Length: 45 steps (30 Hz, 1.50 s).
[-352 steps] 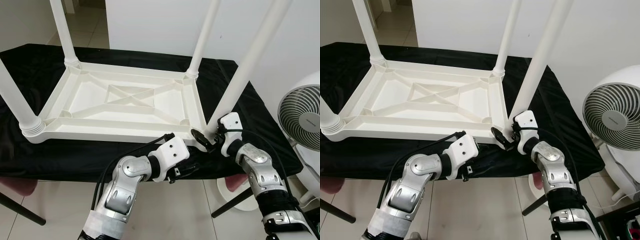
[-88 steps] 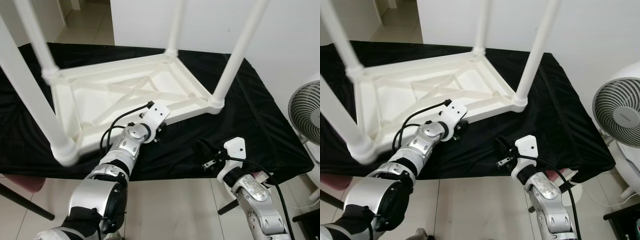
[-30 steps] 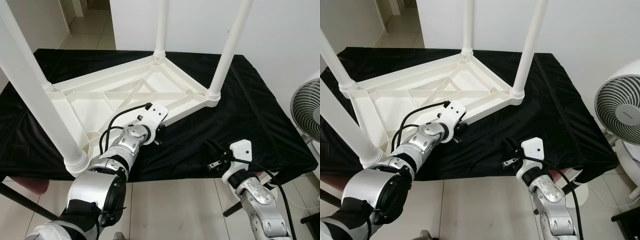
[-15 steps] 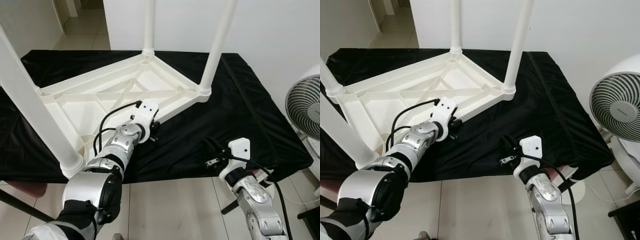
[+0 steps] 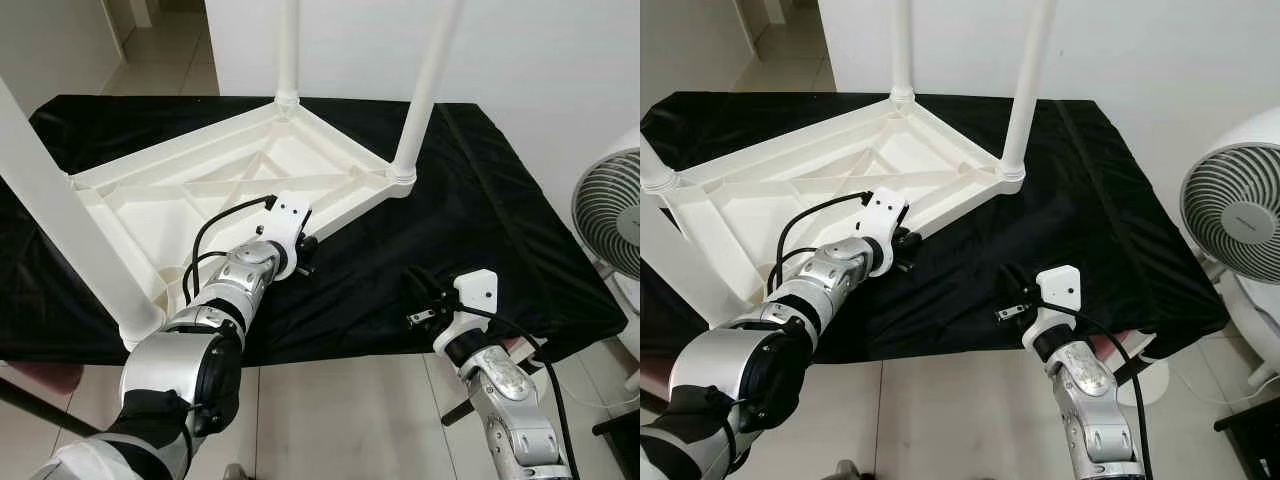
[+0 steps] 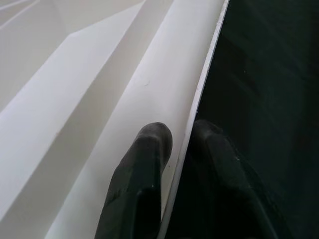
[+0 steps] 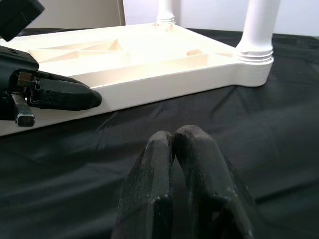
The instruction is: Building children table
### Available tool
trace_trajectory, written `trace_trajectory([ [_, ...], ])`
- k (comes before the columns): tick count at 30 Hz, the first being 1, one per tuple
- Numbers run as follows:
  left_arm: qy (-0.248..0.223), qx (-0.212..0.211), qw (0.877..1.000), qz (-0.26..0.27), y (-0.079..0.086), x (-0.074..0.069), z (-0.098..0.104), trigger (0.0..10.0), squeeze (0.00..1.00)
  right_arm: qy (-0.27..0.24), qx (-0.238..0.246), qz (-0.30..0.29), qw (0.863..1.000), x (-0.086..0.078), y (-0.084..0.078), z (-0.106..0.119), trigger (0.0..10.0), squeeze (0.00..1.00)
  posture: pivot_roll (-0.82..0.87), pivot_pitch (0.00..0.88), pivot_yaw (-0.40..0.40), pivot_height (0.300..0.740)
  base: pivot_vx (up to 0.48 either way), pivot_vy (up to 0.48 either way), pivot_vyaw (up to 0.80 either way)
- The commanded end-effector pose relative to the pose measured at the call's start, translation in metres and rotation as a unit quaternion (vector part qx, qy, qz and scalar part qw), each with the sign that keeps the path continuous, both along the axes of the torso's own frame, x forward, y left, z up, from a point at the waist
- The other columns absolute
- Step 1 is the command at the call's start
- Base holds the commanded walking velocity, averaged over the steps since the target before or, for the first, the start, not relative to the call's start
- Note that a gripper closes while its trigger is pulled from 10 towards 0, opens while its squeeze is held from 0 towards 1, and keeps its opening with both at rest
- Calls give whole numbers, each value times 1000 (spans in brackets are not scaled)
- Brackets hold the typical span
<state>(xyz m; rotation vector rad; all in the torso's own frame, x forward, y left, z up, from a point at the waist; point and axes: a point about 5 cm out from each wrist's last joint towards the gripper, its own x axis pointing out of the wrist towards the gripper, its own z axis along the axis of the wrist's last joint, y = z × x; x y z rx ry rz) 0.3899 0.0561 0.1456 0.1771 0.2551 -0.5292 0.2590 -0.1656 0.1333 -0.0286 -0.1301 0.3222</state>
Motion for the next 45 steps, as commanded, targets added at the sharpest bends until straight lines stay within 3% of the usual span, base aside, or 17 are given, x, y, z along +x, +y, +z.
trace_trajectory([
  [1,-92,14,978,184,6,10,23,10000,0,3,-3,-4,1000,-1,0,0,10000,0,-13,80,7,740,0,0,0],
  [4,-96,9,986,138,-8,5,19,10000,0,5,-3,-6,1000,-2,0,-1,10000,0,-14,81,8,740,0,0,0],
  [5,-97,7,988,122,-12,3,17,10000,1000,6,-3,-7,1000,-3,-1,-2,10000,0,-14,81,8,740,0,0,0],
  [11,-125,-27,991,33,-28,-9,13,10000,1000,7,-1,-8,1000,-3,-1,-2,10000,0,-6,82,6,740,0,0,0],
  [16,-143,-27,989,23,-24,-11,13,10000,1000,8,-1,-5,1000,-2,-1,-2,10000,0,11,84,-4,740,0,0,0],
  [17,-152,-24,988,26,-17,-11,14,10000,0,8,-1,-2,1000,0,1,-2,10000,0,22,85,-9,740,0,0,0],
  [20,-175,-36,983,31,-3,-13,17,10000,0,8,1,3,1000,3,3,-2,10000,0,48,83,-18,740,0,0,0],
  [27,-208,-46,976,39,8,-20,21,10000,0,8,3,6,1000,8,6,-3,10000,0,68,79,-27,740,0,0,0],
  [29,-244,-55,968,33,20,-34,24,10000,0,8,-1,-13,1000,18,5,-3,10000,0,108,72,-44,740,0,0,0],
  [33,-258,-57,964,28,25,-43,24,10000,0,12,-9,-33,999,23,2,-5,10000,0,113,72,-48,740,0,0,0],
  [36,-276,-60,959,25,39,-59,23,10000,0,15,-18,-80,997,35,-7,-6,10000,0,141,63,-63,740,0,0,0],
  [45,-267,-65,961,44,66,-81,14,10000,0,22,-29,-116,993,47,-14,-7,10000,0,166,53,-74,740,0,0,0],
])
